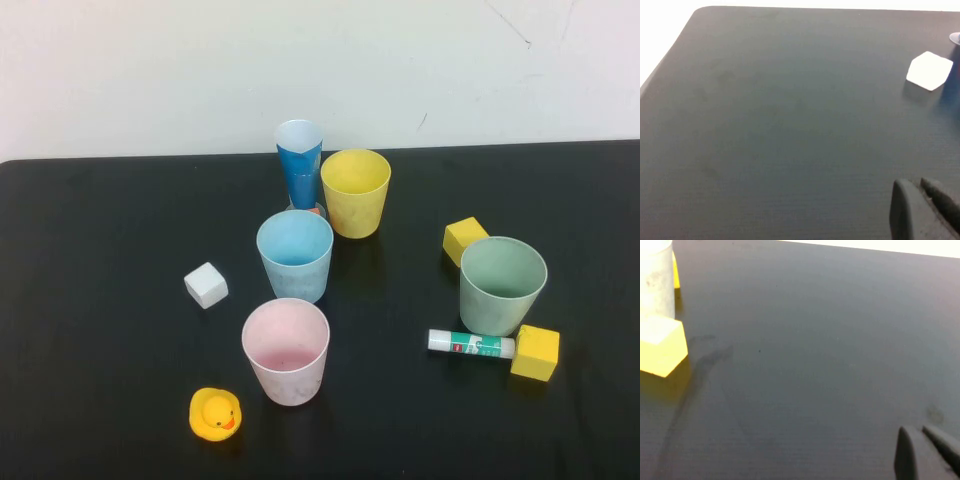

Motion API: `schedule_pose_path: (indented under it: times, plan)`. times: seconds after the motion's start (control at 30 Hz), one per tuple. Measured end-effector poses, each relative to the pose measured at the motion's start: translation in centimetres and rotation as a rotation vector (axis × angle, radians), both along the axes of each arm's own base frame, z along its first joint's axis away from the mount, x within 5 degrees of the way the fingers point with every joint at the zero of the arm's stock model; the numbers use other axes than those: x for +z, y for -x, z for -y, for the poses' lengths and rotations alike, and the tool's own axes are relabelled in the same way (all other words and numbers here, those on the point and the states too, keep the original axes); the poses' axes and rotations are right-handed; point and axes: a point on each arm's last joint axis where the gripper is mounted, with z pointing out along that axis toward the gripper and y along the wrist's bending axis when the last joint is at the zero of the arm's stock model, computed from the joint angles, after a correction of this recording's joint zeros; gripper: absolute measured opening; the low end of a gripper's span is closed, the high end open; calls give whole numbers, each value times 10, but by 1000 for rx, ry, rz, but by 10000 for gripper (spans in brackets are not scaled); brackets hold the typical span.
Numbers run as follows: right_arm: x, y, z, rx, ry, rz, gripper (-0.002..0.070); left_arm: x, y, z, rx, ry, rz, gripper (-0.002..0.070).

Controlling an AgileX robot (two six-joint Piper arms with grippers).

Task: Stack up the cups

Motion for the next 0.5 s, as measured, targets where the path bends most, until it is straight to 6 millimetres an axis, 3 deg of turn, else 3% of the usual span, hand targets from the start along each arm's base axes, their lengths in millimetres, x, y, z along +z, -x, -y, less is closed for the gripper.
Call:
schedule_pose_path:
  times: [0.5]
  plan:
    - [1, 0, 0, 0, 1, 9, -2, 0, 0, 0, 5, -2, 0, -2]
